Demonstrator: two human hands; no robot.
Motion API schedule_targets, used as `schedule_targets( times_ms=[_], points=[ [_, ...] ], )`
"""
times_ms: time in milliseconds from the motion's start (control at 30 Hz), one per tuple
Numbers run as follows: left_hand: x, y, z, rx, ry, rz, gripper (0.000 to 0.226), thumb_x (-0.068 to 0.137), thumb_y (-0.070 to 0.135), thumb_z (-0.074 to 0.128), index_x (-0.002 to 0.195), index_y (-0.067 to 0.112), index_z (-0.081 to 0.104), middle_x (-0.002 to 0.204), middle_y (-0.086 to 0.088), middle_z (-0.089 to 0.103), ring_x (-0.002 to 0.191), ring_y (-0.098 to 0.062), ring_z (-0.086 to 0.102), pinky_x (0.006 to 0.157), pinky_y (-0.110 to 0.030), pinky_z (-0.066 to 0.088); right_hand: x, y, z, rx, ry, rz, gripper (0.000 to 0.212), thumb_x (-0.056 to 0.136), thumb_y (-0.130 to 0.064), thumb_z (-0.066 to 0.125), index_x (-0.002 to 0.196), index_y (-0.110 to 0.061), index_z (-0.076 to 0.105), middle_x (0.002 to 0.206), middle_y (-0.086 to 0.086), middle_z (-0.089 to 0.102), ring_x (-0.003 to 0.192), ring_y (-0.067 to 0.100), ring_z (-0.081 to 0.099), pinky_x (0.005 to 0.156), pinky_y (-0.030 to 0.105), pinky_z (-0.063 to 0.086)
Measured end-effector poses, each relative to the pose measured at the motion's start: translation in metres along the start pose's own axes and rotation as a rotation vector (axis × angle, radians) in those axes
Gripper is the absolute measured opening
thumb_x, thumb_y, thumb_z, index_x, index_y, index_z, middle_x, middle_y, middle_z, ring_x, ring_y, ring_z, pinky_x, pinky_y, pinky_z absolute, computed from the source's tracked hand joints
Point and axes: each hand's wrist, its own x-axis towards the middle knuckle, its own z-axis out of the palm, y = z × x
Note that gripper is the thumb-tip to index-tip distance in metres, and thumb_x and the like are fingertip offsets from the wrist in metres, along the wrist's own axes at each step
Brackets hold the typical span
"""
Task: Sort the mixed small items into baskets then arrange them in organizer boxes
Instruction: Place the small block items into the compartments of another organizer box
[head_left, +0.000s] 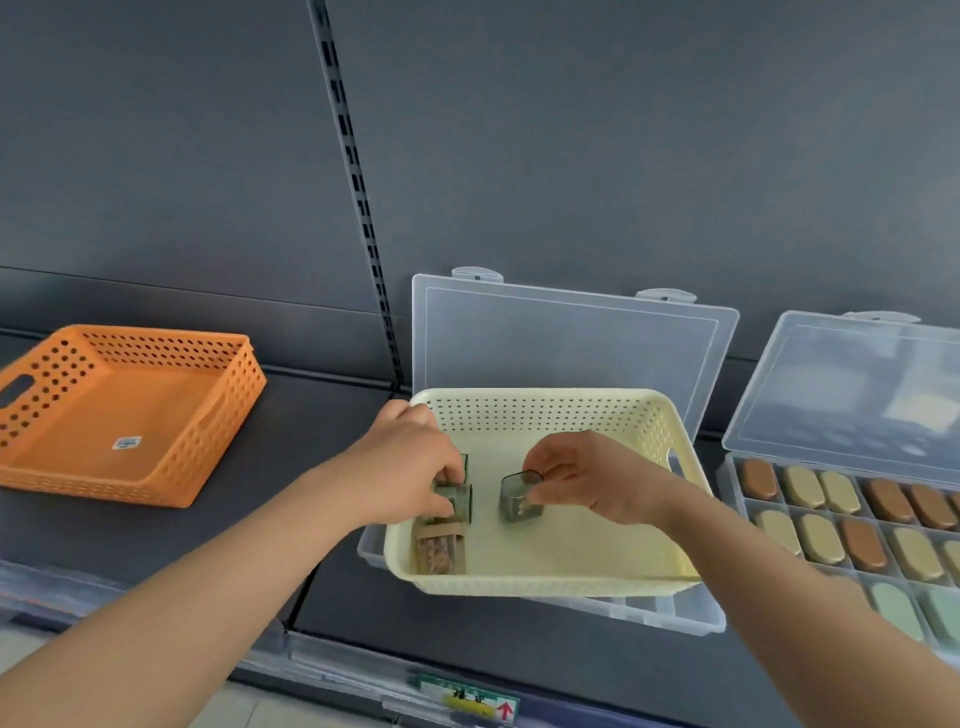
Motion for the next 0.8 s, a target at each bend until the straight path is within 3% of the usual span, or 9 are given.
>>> schedule_targets(
  times_ms=[100, 167, 233, 300, 400, 500, 633, 800],
  points=[
    [0.004, 0.003, -0.006, -0.074, 0.032, 0.036, 0.027, 0.084, 0.048, 0.063, 0.109, 0.038, 0.062, 0.105, 0.022, 0.058, 0.108, -0.011, 0.042, 0.102, -0.028, 0.025, -0.013, 0.002, -0.009, 0.079, 0.122, 0.051, 0.017, 0.086, -0.026, 0.068, 0.1, -0.017, 0.063, 0.095, -0.005, 0.072, 0.092, 0.02, 0.066, 0.09, 0.045, 0.052],
    [0.004, 0.012, -0.014, -0.229, 0.092, 0.035, 0.026, 0.089, 0.038, 0.06, 0.115, 0.036, 0.057, 0.113, 0.024, 0.056, 0.11, -0.002, 0.047, 0.097, -0.021, 0.034, -0.026, 0.004, -0.016, 0.182, 0.22, 0.073, 0.016, 0.089, -0.026, 0.064, 0.102, -0.016, 0.062, 0.097, -0.002, 0.071, 0.096, 0.028, 0.065, 0.088, 0.051, 0.052],
    [0.003, 0.025, -0.022, -0.429, 0.132, 0.039, 0.027, 0.093, 0.032, 0.056, 0.119, 0.035, 0.052, 0.117, 0.027, 0.053, 0.108, 0.009, 0.049, 0.088, -0.011, 0.039, -0.042, 0.007, -0.024, 0.337, 0.3, 0.073, 0.017, 0.094, -0.024, 0.057, 0.106, -0.014, 0.06, 0.103, 0.002, 0.069, 0.098, 0.023, 0.067, 0.089, 0.045, 0.055],
    [0.002, 0.044, -0.028, -0.624, 0.164, 0.047, 0.024, 0.095, 0.032, 0.051, 0.118, 0.039, 0.049, 0.115, 0.029, 0.052, 0.102, 0.012, 0.053, 0.08, -0.012, 0.043, -0.063, 0.008, -0.032, 0.49, 0.359, 0.074, 0.018, 0.097, -0.024, 0.049, 0.109, -0.013, 0.058, 0.107, 0.005, 0.068, 0.097, 0.02, 0.069, 0.087, 0.039, 0.056],
    [0.005, 0.085, -0.03, -0.994, 0.2, 0.069, 0.022, 0.098, 0.027, 0.046, 0.115, 0.039, 0.053, 0.114, 0.019, 0.057, 0.097, 0.002, 0.062, 0.08, -0.021, 0.053, -0.095, 0.013, -0.046, 0.615, 0.428, 0.095, 0.024, 0.1, -0.026, 0.042, 0.114, -0.016, 0.059, 0.106, 0.006, 0.066, 0.088, 0.022, 0.071, 0.079, 0.035, 0.059],
    [0.014, 0.134, -0.026, -1.267, 0.212, 0.101, 0.027, 0.098, 0.02, 0.044, 0.116, 0.035, 0.058, 0.114, 0.0, 0.06, 0.097, -0.015, 0.067, 0.082, -0.035, 0.057, -0.126, 0.031, -0.062, 0.565, 0.549, 0.113, 0.023, 0.098, -0.031, 0.045, 0.113, -0.022, 0.061, 0.1, 0.01, 0.065, 0.074, 0.02, 0.068, 0.07, 0.032, 0.058],
    [0.034, 0.199, -0.013, -1.425, 0.231, 0.041, 0.029, 0.096, 0.015, 0.05, 0.117, 0.033, 0.06, 0.111, -0.003, 0.064, 0.092, -0.018, 0.069, 0.091, -0.043, 0.053, -0.172, 0.067, -0.088, 0.611, 0.676, 0.178, 0.022, 0.096, -0.033, 0.051, 0.104, -0.017, 0.063, 0.089, 0.013, 0.066, 0.065, 0.018, 0.062, 0.06, 0.029, 0.052],
    [0.058, 0.279, 0.006, -1.381, 0.168, 0.043, 0.042, 0.094, 0.016, 0.054, 0.128, 0.04, 0.045, 0.11, 0.002, 0.064, 0.092, -0.014, 0.069, 0.095, -0.039, 0.05, -0.228, 0.128, -0.116, 0.828, 0.762, 0.267, 0.019, 0.097, -0.018, 0.049, 0.097, -0.011, 0.067, 0.094, 0.02, 0.065, 0.077, 0.027, 0.059, 0.066, 0.035, 0.05]
  ],
)
